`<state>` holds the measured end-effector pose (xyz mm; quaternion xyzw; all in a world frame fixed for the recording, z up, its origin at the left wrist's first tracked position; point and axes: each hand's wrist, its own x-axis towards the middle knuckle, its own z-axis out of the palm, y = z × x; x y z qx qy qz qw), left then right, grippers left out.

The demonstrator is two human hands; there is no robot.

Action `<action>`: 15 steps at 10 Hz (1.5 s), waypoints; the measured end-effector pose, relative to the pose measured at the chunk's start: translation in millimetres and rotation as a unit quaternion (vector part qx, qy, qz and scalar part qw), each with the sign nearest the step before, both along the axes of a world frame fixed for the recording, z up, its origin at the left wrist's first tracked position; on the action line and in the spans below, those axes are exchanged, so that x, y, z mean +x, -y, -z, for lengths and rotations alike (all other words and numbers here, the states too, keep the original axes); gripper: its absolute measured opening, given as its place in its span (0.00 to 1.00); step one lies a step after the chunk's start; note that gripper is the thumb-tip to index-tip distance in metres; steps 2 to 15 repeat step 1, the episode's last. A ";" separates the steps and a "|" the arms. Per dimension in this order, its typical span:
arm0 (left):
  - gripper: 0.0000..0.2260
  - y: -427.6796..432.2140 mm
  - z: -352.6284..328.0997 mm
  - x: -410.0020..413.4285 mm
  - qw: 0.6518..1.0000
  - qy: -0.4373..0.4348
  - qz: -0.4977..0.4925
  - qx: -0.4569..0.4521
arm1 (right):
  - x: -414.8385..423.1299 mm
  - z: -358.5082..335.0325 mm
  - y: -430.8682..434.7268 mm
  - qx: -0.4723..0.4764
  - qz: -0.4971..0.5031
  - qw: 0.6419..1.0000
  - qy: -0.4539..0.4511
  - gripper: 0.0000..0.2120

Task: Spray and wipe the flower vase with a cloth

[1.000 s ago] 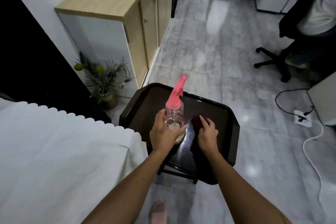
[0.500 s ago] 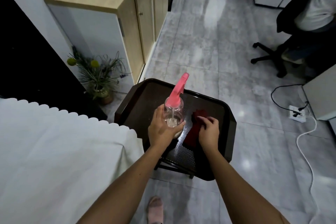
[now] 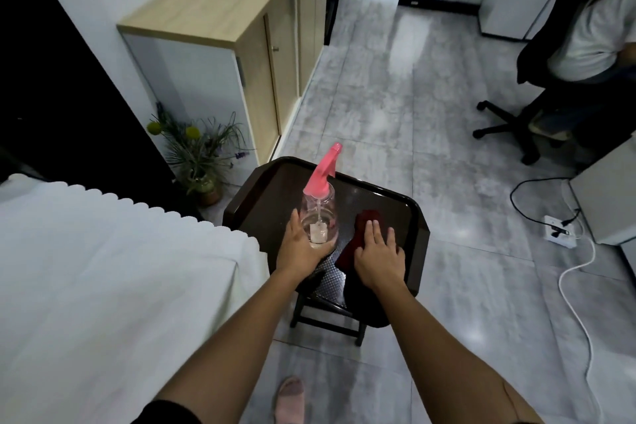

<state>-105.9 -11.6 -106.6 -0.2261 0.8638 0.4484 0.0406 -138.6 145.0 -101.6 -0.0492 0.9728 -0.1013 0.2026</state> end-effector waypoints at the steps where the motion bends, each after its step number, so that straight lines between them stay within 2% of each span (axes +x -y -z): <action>1: 0.42 -2.4 -18.1 22.6 0.992 0.089 0.050 -0.074 | 11.4 -22.0 0.9 -0.015 -0.046 0.998 -0.031 0.29; 15: 0.42 -2.4 -18.1 22.6 0.992 0.089 0.050 -0.074 | 11.4 -22.0 0.9 -0.015 -0.046 0.998 -0.031 0.29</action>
